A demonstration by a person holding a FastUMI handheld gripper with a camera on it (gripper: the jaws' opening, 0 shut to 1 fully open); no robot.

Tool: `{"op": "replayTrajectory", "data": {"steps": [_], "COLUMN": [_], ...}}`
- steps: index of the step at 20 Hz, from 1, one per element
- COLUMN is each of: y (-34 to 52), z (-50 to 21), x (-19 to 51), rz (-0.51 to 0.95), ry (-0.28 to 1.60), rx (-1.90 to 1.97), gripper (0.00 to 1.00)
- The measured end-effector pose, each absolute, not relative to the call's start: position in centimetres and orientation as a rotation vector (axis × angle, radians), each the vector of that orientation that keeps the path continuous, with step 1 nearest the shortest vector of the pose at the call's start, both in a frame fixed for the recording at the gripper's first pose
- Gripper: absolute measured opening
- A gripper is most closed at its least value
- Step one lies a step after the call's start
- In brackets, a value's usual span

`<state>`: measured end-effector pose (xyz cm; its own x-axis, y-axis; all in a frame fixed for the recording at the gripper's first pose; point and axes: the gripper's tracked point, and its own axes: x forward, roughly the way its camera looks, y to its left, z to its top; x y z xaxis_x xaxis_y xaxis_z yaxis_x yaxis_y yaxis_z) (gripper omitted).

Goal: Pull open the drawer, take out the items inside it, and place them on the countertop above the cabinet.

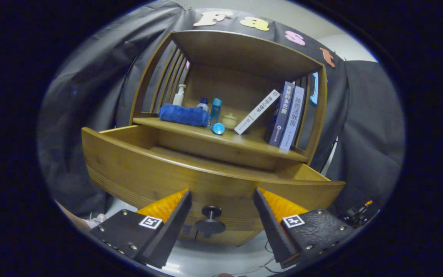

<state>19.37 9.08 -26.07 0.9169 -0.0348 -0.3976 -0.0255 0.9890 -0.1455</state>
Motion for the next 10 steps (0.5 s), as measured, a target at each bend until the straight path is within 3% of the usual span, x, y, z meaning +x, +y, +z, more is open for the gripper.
{"op": "replayTrajectory", "data": {"steps": [10], "y": [9.7], "z": [-27.4], "x": [25.2], "rz": [-0.015], "ry": [0.383], "rx": [-0.098], "gripper": [0.98]}}
